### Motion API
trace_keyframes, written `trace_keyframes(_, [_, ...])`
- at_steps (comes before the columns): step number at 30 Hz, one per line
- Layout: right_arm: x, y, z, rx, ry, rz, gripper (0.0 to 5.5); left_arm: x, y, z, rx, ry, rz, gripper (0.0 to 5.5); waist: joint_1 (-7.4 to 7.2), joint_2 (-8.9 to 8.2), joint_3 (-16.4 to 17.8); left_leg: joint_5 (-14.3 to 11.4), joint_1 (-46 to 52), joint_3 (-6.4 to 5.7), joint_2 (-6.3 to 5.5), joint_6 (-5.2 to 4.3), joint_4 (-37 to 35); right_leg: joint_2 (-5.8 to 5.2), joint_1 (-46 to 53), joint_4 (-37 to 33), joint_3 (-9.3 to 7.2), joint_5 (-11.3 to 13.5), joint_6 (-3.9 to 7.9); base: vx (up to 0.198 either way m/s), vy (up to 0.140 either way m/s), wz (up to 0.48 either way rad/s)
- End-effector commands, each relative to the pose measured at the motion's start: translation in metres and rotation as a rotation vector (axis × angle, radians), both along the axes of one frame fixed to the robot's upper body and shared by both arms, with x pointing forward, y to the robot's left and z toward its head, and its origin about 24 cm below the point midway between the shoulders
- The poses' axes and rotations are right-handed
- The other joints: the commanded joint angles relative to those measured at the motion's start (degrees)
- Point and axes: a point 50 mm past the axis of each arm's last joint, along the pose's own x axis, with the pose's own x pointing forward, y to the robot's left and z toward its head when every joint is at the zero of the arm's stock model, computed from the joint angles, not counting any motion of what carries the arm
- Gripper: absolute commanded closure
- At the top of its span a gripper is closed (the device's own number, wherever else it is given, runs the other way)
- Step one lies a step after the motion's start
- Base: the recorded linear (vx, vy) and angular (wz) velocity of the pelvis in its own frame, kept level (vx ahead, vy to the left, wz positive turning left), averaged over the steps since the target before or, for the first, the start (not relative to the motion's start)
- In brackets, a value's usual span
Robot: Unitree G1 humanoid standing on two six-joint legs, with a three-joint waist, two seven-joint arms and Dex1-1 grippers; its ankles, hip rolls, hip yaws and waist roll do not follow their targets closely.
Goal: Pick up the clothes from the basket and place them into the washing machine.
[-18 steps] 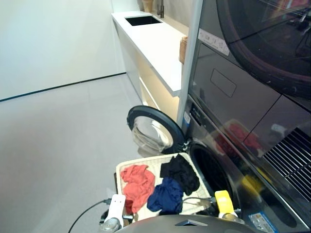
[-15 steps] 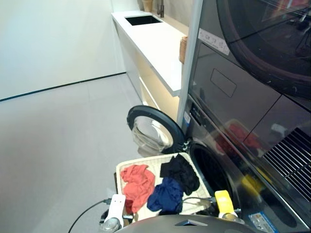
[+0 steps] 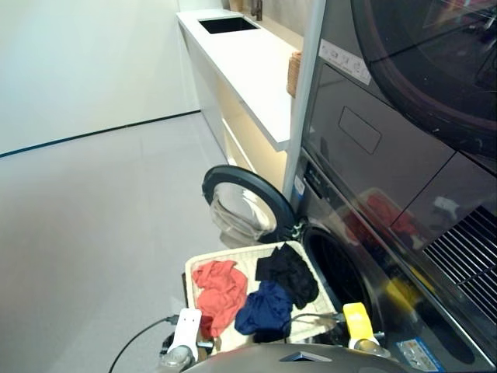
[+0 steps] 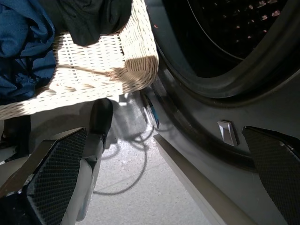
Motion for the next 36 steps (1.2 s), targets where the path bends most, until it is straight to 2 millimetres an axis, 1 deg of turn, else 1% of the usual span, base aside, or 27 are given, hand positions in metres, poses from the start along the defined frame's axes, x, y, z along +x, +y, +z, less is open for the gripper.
trace_keyframes(1, [0.02, 0.013, 0.003, 0.036, -0.065, 0.042, 0.0, 0.026, -0.011, 0.004, -0.001, -0.062, -0.061, 0.0, -0.54, -1.67, -1.2, 0.8, -1.6, 2.77, -1.87, -1.81, -0.3, -0.28, -0.5, -0.8, 1.27, 2.4, 3.81, 0.0, 0.0, 0.0])
trace_keyframes(4, [0.03, 0.018, 0.006, 0.043, -0.099, 0.075, 0.0, 0.037, -0.013, 0.007, 0.004, -0.099, -0.099, 0.0, -0.64, -1.67, -0.7, 0.9, -2.3, 2.82, -1.92, -1.78, -0.3, -0.33, -1.1, -0.7, 1.19, 2.5, 3.82, 0.0, 0.0, 0.0])
trace_keyframes(7, [0.044, 0.026, 0.011, 0.05, -0.145, 0.126, 0.0, 0.052, -0.014, 0.012, 0.016, -0.147, -0.122, 0.0, -0.81, -1.61, 0.1, 1.2, -3.4, 2.77, -1.93, -1.69, -0.3, -0.41, -2.6, 0.0, 1.13, 2.6, 3.79, 0.0, 0.0, 0.0])
trace_keyframes(11, [0.07, 0.037, 0.022, 0.066, -0.238, 0.199, 0.0, 0.078, -0.016, 0.022, 0.036, -0.23, -0.155, 0.0, -0.87, -1.5, 2.3, 1.9, -5.3, 2.96, -2.03, -1.47, -0.3, -0.46, -5.1, 1.3, 1.4, 2.6, 3.69, -0.032, 0.007, 0.0])
trace_keyframes(12, [0.088, 0.042, 0.032, 0.073, -0.308, 0.223, 0.0, 0.097, -0.016, 0.031, 0.05, -0.293, -0.155, 0.0, -0.92, -1.6, 4.6, 2.1, -7.6, 3.02, -2.06, -1.27, 1.1, -0.67, -7.4, 2.6, 1.43, 2.7, 3.53, -0.16, 0.03, 0.001])
trace_keyframes(13, [0.097, 0.044, 0.036, 0.073, -0.337, 0.242, 0.0, 0.106, -0.017, 0.035, 0.057, -0.319, -0.157, 0.0, -0.9, -1.7, 5.5, 1.9, -9.3, 3.02, -2.04, -1.11, 2.5, -0.81, -8.8, 3.4, 1.51, 2.6, 3.45, -0.148, 0.02, 0.013])
trace_keyframes(14, [0.097, 0.044, 0.036, 0.073, -0.337, 0.242, 0.0, 0.106, -0.017, 0.035, 0.057, -0.319, -0.157, 0.0, -0.92, -1.7, 5.4, 1.8, -9.5, 3.02, -2.05, -1.11, 2.6, -0.82, -8.9, 3.5, 1.51, 2.6, 3.45, -0.119, 0.012, 0.02])
trace_keyframes(15, [0.107, 0.048, 0.042, 0.071, -0.376, 0.266, 0.0, 0.117, -0.017, 0.041, 0.067, -0.355, -0.155, 0.0, -1.01, -1.82, 7.0, 1.5, -11.6, 3.0, -2.05, -0.99, 4.4, -0.94, -10.9, 5.0, 1.48, 2.5, 3.27, -0.22, 0.013, 0.023])
trace_keyframes(16, [0.128, 0.054, 0.058, 0.075, -0.466, 0.311, 0.0, 0.138, -0.019, 0.053, 0.076, -0.425, -0.159, 0.0, -1.22, -2.02, 9.3, 0.8, -16.5, 2.66, -2.07, -0.64, 8.4, -0.95, -15.6, 8.9, 1.75, 1.8, 2.7, -0.278, 0.023, 0.045])
trace_keyframes(17, [0.139, 0.058, 0.067, 0.075, -0.517, 0.336, 0.0, 0.149, -0.019, 0.06, 0.087, -0.462, -0.158, 0.0, -1.41, -2.07, 10.3, 0.4, -19.1, 2.65, -1.92, -0.53, 10.4, -0.91, -18.5, 11.2, 1.92, 1.3, 2.45, -0.228, 0.017, 0.087])
trace_keyframes(19, [0.155, 0.064, 0.081, 0.08, -0.59, 0.362, 0.0, 0.165, -0.018, 0.071, 0.11, -0.51, -0.163, 0.0, -1.64, -2.3, 11.4, -0.3, -23.4, 2.22, -2.02, -0.31, 13.7, -1.08, -22.5, 14.1, 1.95, 0.6, 2.09, -0.099, 0.005, 0.109])
trace_keyframes(20, [0.155, 0.064, 0.081, 0.08, -0.591, 0.362, 0.0, 0.165, -0.018, 0.071, 0.11, -0.51, -0.163, 0.0, -1.67, -2.29, 11.2, -0.3, -23.7, 2.2, -2.02, -0.31, 13.9, -1.1, -22.8, 14.2, 1.93, 0.5, 2.09, -0.087, 0.007, 0.076])
trace_keyframes(21, [0.166, 0.069, 0.093, 0.089, -0.648, 0.38, 0.0, 0.178, -0.019, 0.08, 0.13, -0.549, -0.168, 0.0, -2.08, -2.45, 12.2, -0.9, -27.9, 2.25, -2.03, -0.18, 17.0, -1.41, -26.2, 16.2, 1.9, 0.3, 2.0, 0.0, 0.0, 0.0])
trace_keyframes(22, [0.166, 0.069, 0.093, 0.089, -0.648, 0.38, 0.0, 0.178, -0.019, 0.08, 0.13, -0.55, -0.168, 0.0, -2.04, -2.43, 12.1, -1.1, -28.1, 2.28, -1.99, -0.18, 17.3, -1.38, -26.3, 16.4, 1.93, 0.1, 2.0, -0.082, 0.003, 0.057])
trace_keyframes(23, [0.177, 0.077, 0.108, 0.095, -0.727, 0.422, 0.0, 0.191, -0.017, 0.091, 0.146, -0.601, -0.163, 0.0, -2.38, -2.57, 12.4, -1.6, -32.0, 2.4, -1.7, -0.13, 19.6, -1.38, -30.0, 18.0, 1.96, -0.1, 1.85, 0.0, 0.0, 0.0])
trace_keyframes(24, [0.182, 0.078, 0.114, 0.093, -0.753, 0.428, 0.0, 0.196, -0.017, 0.095, 0.152, -0.619, -0.167, 0.0, -2.54, -2.55, 12.6, -1.6, -34.0, 2.46, -1.61, -0.13, 20.8, -1.45, -31.7, 18.8, 1.94, -0.1, 1.78, -0.08, 0.009, 0.067])
trace_keyframes(26, [0.194, 0.086, 0.132, 0.111, -0.837, 0.45, 0.0, 0.212, -0.014, 0.11, 0.177, -0.674, -0.156, 0.0, -3.2, -2.55, 12.9, -1.8, -37.8, 2.49, -1.31, -0.16, 22.4, -1.41, -35.6, 20.2, 2.11, -0.2, 1.71, -0.068, 0.017, 0.008])
trace_keyframes(28, [0.202, 0.091, 0.144, 0.121, -0.891, 0.464, 0.0, 0.223, -0.011, 0.121, 0.196, -0.713, -0.147, 0.0, -3.62, -2.58, 12.8, -2.0, -41.0, 2.54, -1.11, -0.21, 23.7, -1.44, -38.4, 21.0, 2.14, -0.2, 1.7, -0.055, 0.006, -0.07])
trace_keyframes(30, [0.208, 0.096, 0.157, 0.129, -0.947, 0.488, 0.0, 0.234, -0.008, 0.133, 0.221, -0.756, -0.145, 0.0, -4.14, -2.53, 12.8, -2.3, -44.3, 2.22, -0.95, -0.26, 25.6, -1.42, -41.5, 22.3, 2.13, -0.3, 1.58, 0.0, 0.0, 0.0])
trace_keyframes(31, [0.211, 0.099, 0.164, 0.136, -0.977, 0.497, 0.0, 0.24, -0.005, 0.141, 0.238, -0.781, -0.144, 0.0, -4.29, -2.29, 13.0, -4.3, -45.5, 1.96, -0.67, -0.58, 27.4, -1.14, -42.7, 24.1, 2.51, -1.8, 1.92, 0.0, 0.0, 0.0])
trace_keyframes(33, [0.216, 0.104, 0.175, 0.141, -1.025, 0.523, 0.0, 0.252, -0.001, 0.157, 0.267, -0.834, -0.144, 0.0, -4.7, -2.18, 12.9, -4.6, -48.7, 1.95, -0.34, -0.57, 28.9, -1.02, -45.8, 25.2, 2.6, -1.9, 1.82, 0.0, 0.0, 0.0])
trace_keyframes(35, [0.218, 0.108, 0.181, 0.15, -1.052, 0.531, 0.0, 0.259, 0.004, 0.167, 0.307, -0.861, -0.149, 0.0, -5.06, -2.12, 12.6, -4.9, -51.2, 2.05, -0.03, -0.55, 30.0, -1.05, -48.2, 25.7, 2.64, -1.9, 1.82, 0.0, 0.0, 0.0])
trace_keyframes(36, [0.22, 0.11, 0.187, 0.149, -1.073, 0.548, 0.0, 0.264, 0.007, 0.174, 0.329, -0.876, -0.153, 0.0, -5.31, -2.07, 12.5, -5.1, -52.5, 1.96, 0.01, -0.48, 30.3, -0.84, -49.6, 26.0, 2.77, -1.8, 1.88, 0.0, 0.0, 0.0])
